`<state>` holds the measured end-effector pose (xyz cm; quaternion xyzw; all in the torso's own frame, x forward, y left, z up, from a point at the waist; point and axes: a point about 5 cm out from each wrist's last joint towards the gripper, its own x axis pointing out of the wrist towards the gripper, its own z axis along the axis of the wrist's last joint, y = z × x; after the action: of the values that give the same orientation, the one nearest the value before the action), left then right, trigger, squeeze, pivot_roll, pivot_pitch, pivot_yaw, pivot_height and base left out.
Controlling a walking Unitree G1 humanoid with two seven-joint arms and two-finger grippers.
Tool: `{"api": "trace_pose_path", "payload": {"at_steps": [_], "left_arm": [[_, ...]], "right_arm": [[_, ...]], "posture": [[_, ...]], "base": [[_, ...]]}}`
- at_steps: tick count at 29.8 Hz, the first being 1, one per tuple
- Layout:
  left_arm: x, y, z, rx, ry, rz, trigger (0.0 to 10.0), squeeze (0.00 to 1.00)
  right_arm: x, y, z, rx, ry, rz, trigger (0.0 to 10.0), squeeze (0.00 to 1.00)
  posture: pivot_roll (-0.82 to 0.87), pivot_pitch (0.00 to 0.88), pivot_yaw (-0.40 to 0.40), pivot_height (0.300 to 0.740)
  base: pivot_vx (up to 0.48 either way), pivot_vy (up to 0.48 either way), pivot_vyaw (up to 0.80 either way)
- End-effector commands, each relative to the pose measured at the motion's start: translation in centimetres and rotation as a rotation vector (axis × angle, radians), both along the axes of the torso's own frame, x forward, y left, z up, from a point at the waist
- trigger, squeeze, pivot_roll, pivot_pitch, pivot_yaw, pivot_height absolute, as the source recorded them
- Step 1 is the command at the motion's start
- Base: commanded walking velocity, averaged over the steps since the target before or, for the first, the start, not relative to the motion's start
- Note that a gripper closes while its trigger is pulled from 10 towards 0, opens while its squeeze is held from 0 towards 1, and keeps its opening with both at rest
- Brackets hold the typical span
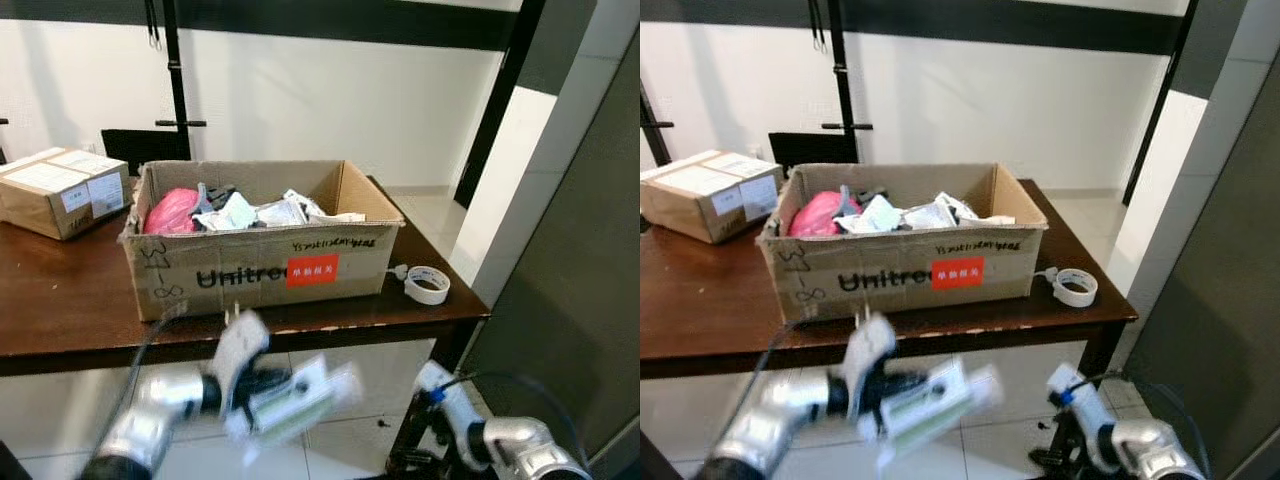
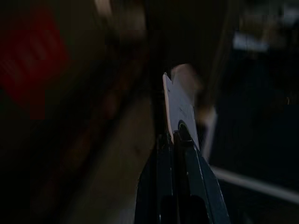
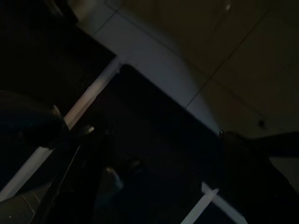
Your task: Picking trash to rubbish bin
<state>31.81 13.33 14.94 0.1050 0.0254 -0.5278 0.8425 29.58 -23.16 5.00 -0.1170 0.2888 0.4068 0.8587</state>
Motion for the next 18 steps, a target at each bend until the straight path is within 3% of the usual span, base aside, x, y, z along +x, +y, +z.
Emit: {"api": "trace_pose_path", "payload": {"at_steps": [1,2,3,6,7,10,11,13,17,18], "left_arm": [[0.9,0.0,4.0,-0.124,-0.104,0.001,10.0,0.00],[1.3,0.0,5.9,-0.180,-0.160,0.007,10.0,0.00],[1.3,0.0,5.9,-0.180,-0.160,0.007,10.0,0.00],[2.1,0.0,11.0,-0.359,-0.285,0.014,10.0,0.00],[2.1,0.0,11.0,-0.359,-0.285,0.014,10.0,0.00],[2.7,0.2,16.3,-0.534,-0.377,0.005,10.0,0.00],[2.7,0.2,16.3,-0.534,-0.377,0.005,10.0,0.00],[3.7,0.5,19.0,-0.618,-0.428,0.055,10.0,0.00],[5.4,0.9,20.2,-0.630,-0.418,0.157,10.0,0.00],[6.3,1.2,20.3,-0.579,-0.433,0.228,10.0,0.00]], "right_arm": [[0.7,0.0,1.6,0.068,-0.040,0.011,10.0,0.00],[1.0,0.1,2.3,0.091,-0.058,0.018,10.0,0.00],[1.0,0.1,2.3,0.091,-0.058,0.018,10.0,0.00],[1.7,0.6,3.9,0.161,-0.100,0.042,10.0,0.00],[1.7,0.6,3.9,0.161,-0.100,0.042,10.0,0.00],[2.5,1.6,6.0,0.256,-0.155,0.079,10.0,0.00],[2.5,1.6,6.0,0.256,-0.155,0.079,10.0,0.00],[3.1,2.5,7.6,0.310,-0.220,0.094,10.0,0.00],[4.2,3.4,9.8,0.348,-0.345,0.062,10.0,0.00],[5.5,4.2,11.7,0.374,-0.465,-0.032,10.0,0.00]], "posture": [[0.04,0.018,-0.060,0.740],[0.04,0.018,-0.060,0.740],[0.04,0.018,-0.060,0.740],[0.04,0.019,-0.061,0.740],[0.04,0.019,-0.061,0.740],[0.04,0.019,-0.060,0.740],[0.04,0.019,-0.060,0.740],[0.04,0.020,-0.056,0.740],[0.04,0.020,-0.050,0.740],[0.03,0.021,-0.045,0.740]], "base": [[0.000,0.000,0.00],[0.000,0.000,0.00],[0.000,0.000,0.00],[0.000,0.000,0.00],[0.000,0.000,0.00],[0.000,0.000,0.00],[0.000,0.000,0.00],[0.000,0.000,0.00],[0.000,0.000,0.00],[0.000,0.000,0.00]]}}
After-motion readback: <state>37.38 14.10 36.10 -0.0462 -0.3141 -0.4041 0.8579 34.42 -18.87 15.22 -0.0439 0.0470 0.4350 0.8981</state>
